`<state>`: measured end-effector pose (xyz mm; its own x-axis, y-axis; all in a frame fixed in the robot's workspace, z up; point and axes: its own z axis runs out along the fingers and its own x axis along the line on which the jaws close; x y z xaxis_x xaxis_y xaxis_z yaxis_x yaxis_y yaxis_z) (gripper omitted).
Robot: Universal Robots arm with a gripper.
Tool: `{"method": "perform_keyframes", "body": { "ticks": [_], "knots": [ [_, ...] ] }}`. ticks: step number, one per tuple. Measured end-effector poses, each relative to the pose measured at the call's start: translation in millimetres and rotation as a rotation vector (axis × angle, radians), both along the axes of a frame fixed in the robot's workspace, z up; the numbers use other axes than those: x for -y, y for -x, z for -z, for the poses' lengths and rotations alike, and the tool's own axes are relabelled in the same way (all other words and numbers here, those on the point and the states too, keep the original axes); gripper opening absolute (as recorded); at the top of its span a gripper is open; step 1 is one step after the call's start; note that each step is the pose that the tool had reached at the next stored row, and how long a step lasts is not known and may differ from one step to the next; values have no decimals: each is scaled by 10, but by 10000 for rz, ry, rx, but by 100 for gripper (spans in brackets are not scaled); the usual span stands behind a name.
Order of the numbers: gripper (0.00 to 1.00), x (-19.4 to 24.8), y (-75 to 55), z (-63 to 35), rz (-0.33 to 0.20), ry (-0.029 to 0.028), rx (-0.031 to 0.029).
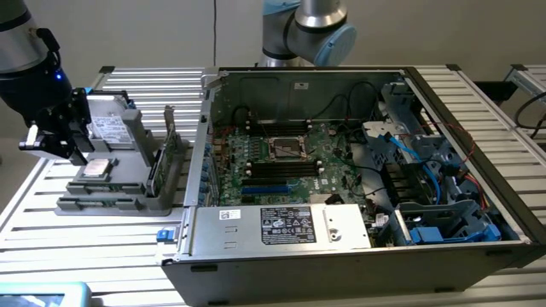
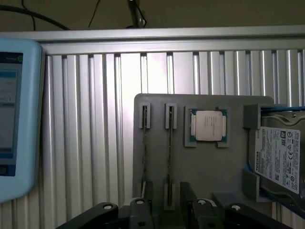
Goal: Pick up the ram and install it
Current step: 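Pick up the ram and move it above insertion slot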
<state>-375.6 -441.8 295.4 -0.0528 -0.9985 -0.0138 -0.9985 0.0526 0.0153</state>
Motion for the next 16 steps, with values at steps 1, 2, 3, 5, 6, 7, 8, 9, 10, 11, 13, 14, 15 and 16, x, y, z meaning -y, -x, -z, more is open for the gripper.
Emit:
{"method": "perform_keyframes", "body": {
  "ticks": [1,2,3,5,6,7,8,9,10,11,13,14,15,16],
  "knots": [
    [36,2,1,7,7,1,-1],
    [36,11,1,12,9,3,-2],
    [36,13,1,19,10,0,1],
    [36,14,1,22,11,2,-1],
    [36,14,1,22,11,3,-2],
    [36,14,1,22,10,3,-3],
    [36,14,1,23,10,2,-1],
    [36,14,1,24,10,1,-1],
    [36,14,1,25,10,1,-1],
    [36,15,2,28,10,1,0],
    [36,14,1,36,9,0,1],
    [36,15,2,40,9,1,0],
    [36,15,3,47,10,2,0],
    [36,20,3,53,10,2,-2]
  ]
}}
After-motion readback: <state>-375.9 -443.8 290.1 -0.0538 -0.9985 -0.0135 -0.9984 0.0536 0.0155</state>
